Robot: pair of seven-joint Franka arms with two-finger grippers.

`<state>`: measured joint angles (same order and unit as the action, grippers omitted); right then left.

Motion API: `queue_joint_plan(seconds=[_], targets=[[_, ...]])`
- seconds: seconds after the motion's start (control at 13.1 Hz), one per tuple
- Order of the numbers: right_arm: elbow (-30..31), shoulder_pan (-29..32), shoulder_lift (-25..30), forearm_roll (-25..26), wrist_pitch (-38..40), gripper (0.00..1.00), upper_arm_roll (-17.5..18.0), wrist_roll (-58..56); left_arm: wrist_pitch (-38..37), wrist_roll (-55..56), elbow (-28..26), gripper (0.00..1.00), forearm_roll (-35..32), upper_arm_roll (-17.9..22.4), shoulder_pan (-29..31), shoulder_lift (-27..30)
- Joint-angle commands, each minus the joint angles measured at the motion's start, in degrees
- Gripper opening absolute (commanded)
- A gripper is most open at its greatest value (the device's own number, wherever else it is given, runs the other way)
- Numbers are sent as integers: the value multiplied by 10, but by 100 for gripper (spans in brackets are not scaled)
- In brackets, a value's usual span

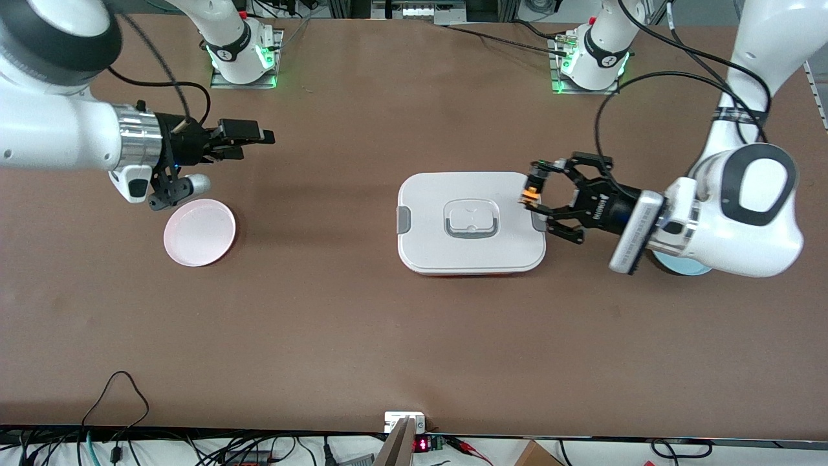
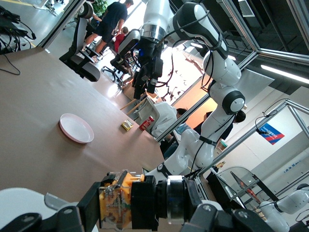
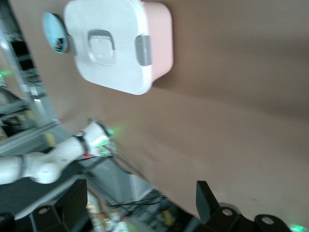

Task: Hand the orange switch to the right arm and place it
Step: 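Lift the switch with the left gripper while the right gripper rises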

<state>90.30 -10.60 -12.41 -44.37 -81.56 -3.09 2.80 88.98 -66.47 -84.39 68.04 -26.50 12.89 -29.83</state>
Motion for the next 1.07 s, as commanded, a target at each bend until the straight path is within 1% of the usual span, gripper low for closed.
queue_joint_plan(seconds=[0.0, 0.08, 0.15, 0.23, 0.3, 0.46, 0.53, 0.61, 0.69, 0.76, 0.99], targets=[[8, 12, -16, -97, 11, 100, 2, 27, 104, -5, -13, 29, 20, -69, -4, 12], [12, 15, -24, -124, 11, 100, 2, 26, 141, -6, -14, 29, 30, -93, -10, 11], [21, 20, -34, -163, 11, 100, 2, 25, 182, -6, -15, 29, 40, -115, -14, 12], [35, 25, -43, -210, 11, 100, 2, 24, 215, -6, -16, 29, 43, -139, -14, 11], [50, 31, -46, -257, 6, 100, 2, 29, 240, -9, -23, 29, 55, -154, -15, 5], [74, 38, -48, -316, 4, 100, 1, 34, 272, -62, -38, 27, 92, -158, -33, 5], [89, 39, -48, -353, 2, 100, 2, 50, 303, -89, -47, 26, 99, -159, -41, 8], [95, 39, -48, -373, -7, 100, 2, 63, 338, -99, -53, 26, 99, -171, -42, 13], [95, 37, -47, -381, -20, 100, 2, 69, 355, -102, -56, 27, 99, -181, -42, 12], [95, 33, -46, -384, -35, 100, 2, 70, 359, -104, -57, 27, 100, -182, -43, 11], [106, 26, -46, -404, -48, 100, 2, 89, 359, -104, -58, 27, 100, -183, -45, 8]])
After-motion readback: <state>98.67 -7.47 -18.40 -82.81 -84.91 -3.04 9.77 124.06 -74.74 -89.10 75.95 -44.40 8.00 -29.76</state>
